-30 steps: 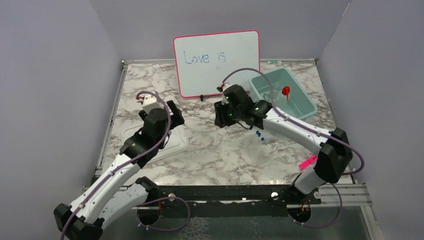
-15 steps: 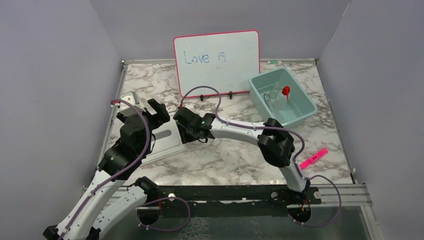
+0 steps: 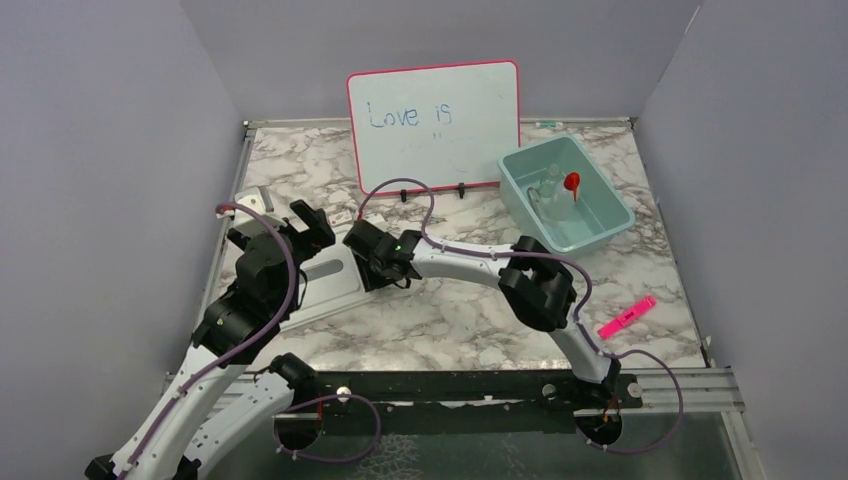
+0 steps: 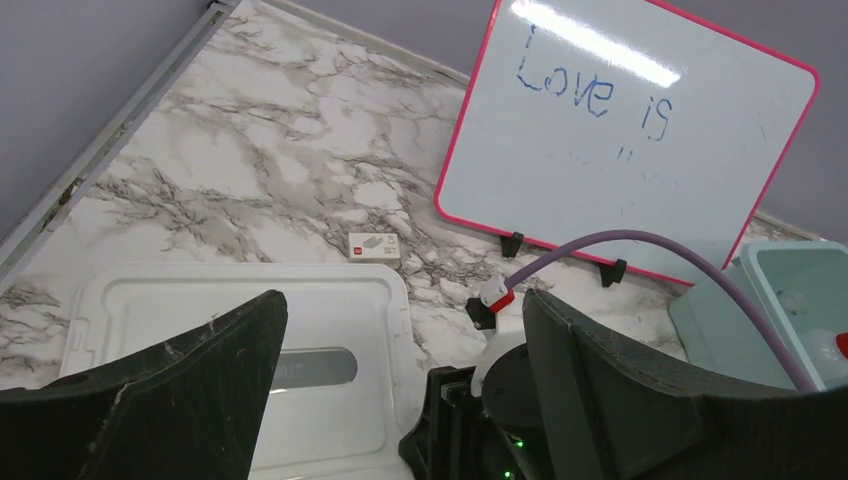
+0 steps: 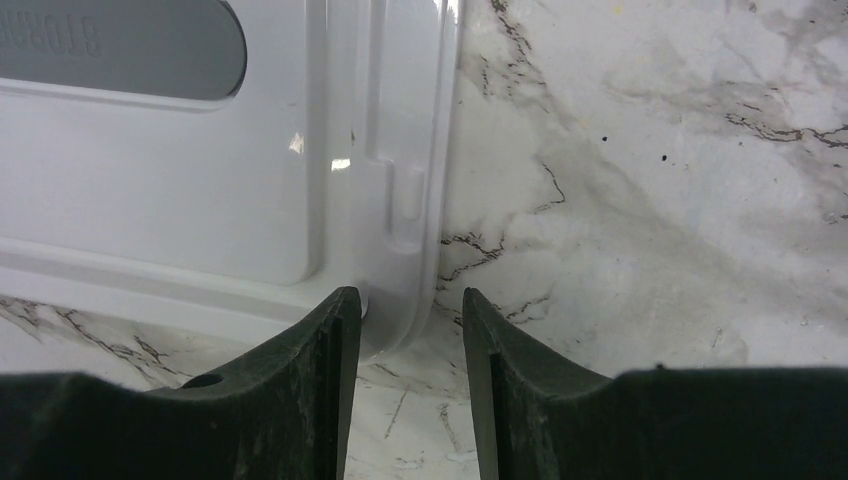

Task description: Organize the chemistry lab equipment

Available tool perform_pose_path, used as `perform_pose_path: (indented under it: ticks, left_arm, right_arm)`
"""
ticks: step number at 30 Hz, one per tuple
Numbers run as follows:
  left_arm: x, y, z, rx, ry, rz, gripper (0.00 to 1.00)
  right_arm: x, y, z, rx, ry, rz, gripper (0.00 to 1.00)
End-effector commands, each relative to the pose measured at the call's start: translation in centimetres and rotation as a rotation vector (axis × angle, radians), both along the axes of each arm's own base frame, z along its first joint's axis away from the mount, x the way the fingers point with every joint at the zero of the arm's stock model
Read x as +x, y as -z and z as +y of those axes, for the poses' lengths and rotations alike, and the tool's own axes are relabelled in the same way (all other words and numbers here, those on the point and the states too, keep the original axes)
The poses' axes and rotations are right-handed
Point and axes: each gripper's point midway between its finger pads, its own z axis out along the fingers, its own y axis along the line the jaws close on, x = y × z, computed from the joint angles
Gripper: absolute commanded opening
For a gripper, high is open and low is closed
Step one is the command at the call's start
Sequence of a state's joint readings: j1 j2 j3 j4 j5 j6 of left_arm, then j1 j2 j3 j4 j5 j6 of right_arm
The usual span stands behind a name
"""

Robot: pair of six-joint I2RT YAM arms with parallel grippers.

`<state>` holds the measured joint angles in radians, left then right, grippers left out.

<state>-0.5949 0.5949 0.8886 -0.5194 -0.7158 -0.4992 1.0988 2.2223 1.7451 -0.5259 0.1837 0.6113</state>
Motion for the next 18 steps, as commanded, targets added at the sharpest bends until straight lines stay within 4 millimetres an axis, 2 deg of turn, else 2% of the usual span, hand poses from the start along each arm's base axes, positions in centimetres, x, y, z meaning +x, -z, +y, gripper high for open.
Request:
perform_pose_path:
  ticks: [1,6,10,15,18]
  left_arm:
    - [0.4,0.5,0.0,0.024,-0.004,0.015,0.91]
    - [0.8,1.4,-0.7,0.03,0.016,0.039,0.91]
    - [1.0,2.0,-1.3,0.034,0.045,0.058,0.91]
    - [1.3,3.6,-2.8,0.04,0.108,0.101,0.91]
    - [1.5,4.8,-3.8,0.038,0.149,0.137,0.91]
  right_arm:
    - [-0.3,2.8,-3.1,-0.151,0.003,-0.014,0.46]
    - [0.4,3.2,-6.7,-0.253,0.067,-0.073,0.44]
    - [1.2,2.2,-9.5,-0.278,0.078,-0.1,0.39]
    - [2.2,0.4,-12.0,-0.218,-0.051,-0.146,0.37]
    - [2.8,-0.1,-13.8,-0.208,-0.133,-0.163,0.37]
